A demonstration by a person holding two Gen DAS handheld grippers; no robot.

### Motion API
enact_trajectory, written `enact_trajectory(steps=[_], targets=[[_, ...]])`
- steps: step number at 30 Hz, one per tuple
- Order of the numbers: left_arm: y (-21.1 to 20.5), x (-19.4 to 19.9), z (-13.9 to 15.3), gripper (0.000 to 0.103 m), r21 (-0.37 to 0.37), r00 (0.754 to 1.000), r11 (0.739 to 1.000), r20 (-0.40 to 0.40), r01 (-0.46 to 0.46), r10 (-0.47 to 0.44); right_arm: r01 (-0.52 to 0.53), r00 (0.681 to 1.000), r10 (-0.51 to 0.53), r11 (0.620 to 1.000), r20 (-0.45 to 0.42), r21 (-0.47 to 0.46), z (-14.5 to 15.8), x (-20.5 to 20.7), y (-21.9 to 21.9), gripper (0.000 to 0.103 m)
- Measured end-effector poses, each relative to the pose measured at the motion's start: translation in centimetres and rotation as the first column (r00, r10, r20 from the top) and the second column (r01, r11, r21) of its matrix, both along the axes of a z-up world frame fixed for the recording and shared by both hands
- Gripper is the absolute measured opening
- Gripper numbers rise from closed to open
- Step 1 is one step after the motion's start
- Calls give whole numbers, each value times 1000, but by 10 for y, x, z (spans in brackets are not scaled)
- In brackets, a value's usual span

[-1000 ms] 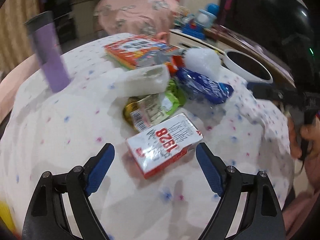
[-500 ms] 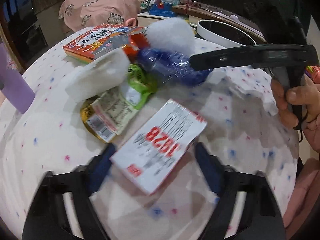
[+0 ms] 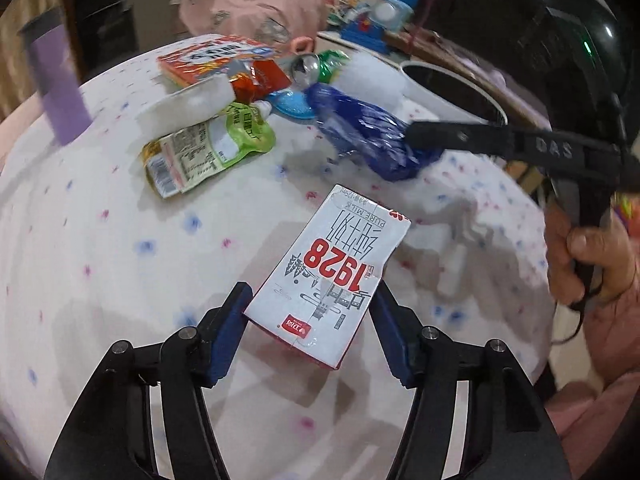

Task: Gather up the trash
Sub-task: 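Grasp the white red-printed box with the left tool while the right grasps the blue wrapper, then carry the white box and blue wrapper over the trash bin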

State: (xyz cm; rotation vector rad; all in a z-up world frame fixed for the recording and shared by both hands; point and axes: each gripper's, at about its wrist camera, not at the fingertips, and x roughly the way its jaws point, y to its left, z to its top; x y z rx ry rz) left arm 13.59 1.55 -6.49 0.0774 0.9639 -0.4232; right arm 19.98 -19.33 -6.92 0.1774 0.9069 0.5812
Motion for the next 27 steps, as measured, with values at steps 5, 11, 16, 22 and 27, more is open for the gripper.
enact_trajectory(steps=[5,11,16,22,27], targets=[[5,-12,1,60,-114,990,983,-15,-142,141,-7,1000,6,999,10,45,10,-23,-17,23],[-19,-15,19,60,-173,985,971,28,-165,172,43,998,-46,996,42,85,24,-48,-47,23],[-52,-5,39,60,-226,989,967,62,-118,135,113,987,-125,986,98,119,43,-63,-82,23],[-98,11,48,60,-229,993,972,89,-59,81,220,961,-233,970,149,99,55,-62,-121,23],[-124,19,52,60,-224,991,974,111,-45,72,282,945,-292,955,148,90,53,-58,-148,23]])
